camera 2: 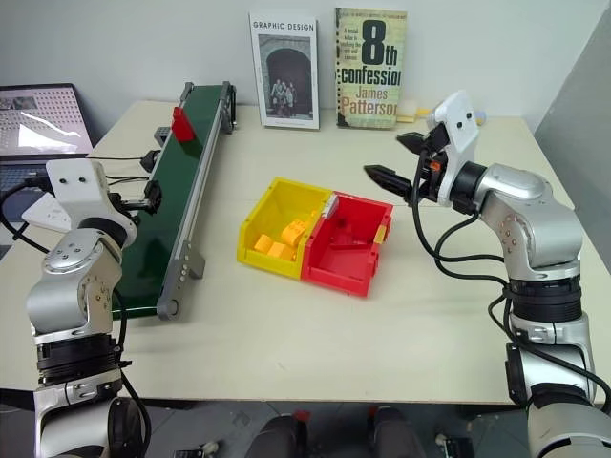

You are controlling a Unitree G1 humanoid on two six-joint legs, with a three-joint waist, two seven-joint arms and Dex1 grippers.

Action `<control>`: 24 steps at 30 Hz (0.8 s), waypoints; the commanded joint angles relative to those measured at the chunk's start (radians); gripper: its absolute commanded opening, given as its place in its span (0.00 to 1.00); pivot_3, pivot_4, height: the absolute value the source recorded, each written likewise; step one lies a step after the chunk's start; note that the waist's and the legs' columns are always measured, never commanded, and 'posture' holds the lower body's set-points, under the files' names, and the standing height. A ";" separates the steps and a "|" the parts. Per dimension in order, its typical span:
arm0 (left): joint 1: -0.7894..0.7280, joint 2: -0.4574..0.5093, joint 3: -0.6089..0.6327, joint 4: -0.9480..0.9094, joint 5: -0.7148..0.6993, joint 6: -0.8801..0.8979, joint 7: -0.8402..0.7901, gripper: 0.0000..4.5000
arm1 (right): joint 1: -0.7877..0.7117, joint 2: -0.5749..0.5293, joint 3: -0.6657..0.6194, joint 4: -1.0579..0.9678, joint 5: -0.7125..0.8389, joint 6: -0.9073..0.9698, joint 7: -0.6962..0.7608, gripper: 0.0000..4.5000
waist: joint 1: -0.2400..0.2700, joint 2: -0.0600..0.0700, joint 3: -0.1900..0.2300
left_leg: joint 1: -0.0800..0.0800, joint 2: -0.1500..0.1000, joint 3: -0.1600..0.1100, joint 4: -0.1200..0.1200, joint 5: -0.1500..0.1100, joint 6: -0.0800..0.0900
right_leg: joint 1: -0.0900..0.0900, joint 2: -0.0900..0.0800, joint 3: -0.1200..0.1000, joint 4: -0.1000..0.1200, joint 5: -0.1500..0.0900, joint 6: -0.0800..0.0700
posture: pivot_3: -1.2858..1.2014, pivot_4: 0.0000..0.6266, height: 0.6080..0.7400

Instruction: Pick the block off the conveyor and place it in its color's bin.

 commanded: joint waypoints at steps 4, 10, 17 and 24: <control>-0.044 0.006 0.013 0.022 -0.014 -0.016 -0.012 0.99 | -0.010 -0.026 -0.002 -0.124 0.099 0.072 0.052 1.00 | 0.000 0.000 0.000 | 0.000 0.000 0.000 0.000 0.000 0.000 | 0.000 0.000 0.000 0.000 0.000 0.000 | 0.52 0.24 1.00; -0.068 0.002 -0.008 0.066 -0.010 -0.027 -0.026 0.99 | 0.009 -0.034 0.008 -0.155 0.092 0.074 0.035 1.00 | 0.000 0.000 0.000 | 0.000 0.000 0.000 0.000 0.000 0.000 | 0.000 0.000 0.000 0.000 0.000 0.000 | 0.52 0.24 1.00; -0.089 0.000 -0.018 0.124 -0.006 -0.040 -0.034 0.99 | 0.033 -0.039 -0.006 -0.192 0.100 0.085 0.007 1.00 | 0.000 0.000 0.000 | 0.000 0.000 0.000 0.000 0.000 0.000 | 0.000 0.000 0.000 0.000 0.000 0.000 | 0.52 0.24 1.00; -0.093 -0.006 -0.029 0.145 -0.001 -0.050 -0.035 0.99 | 0.042 -0.043 -0.015 -0.214 0.110 0.097 -0.012 1.00 | 0.000 0.000 0.000 | 0.000 0.000 0.000 0.000 0.000 0.000 | 0.000 0.000 0.000 0.000 0.000 0.000 | 0.52 0.24 1.00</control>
